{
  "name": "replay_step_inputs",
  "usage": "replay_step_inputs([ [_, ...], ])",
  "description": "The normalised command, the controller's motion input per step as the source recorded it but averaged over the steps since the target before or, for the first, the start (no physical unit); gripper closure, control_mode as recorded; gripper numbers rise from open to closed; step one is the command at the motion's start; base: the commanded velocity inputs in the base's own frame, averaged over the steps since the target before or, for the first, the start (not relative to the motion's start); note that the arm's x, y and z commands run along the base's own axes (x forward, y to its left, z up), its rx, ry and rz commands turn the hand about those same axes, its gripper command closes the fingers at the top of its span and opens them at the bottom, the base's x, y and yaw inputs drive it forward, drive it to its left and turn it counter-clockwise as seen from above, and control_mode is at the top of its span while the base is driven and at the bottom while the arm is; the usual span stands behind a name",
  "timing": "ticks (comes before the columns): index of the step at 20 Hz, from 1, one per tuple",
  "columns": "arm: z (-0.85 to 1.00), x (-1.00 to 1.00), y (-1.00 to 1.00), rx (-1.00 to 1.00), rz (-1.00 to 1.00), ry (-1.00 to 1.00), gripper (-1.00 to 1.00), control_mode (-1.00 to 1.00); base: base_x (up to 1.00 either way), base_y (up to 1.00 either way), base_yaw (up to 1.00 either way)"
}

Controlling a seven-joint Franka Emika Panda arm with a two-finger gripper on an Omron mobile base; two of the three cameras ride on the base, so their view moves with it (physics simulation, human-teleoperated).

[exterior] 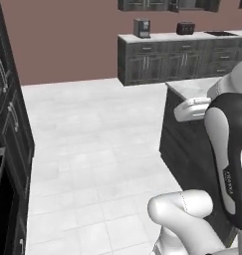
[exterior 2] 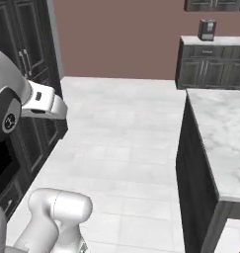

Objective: Get the candle and the beer from the cabinet and move them to the dining counter.

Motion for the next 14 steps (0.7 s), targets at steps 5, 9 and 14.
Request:
replay_step_inputs([
  [5,0.00,0.00,0.00,0.00,0.00,0.00,-1.00,1.00,1.00,0.62,-0.11],
  [9,0.00,0.00,0.00,0.00,0.00,0.00,-1.00,1.00,1.00,0.08,-0.02],
  [14,0.00,0.00,0.00,0.00,0.00,0.00,-1.00,1.00,1.00,-0.01,0.00],
])
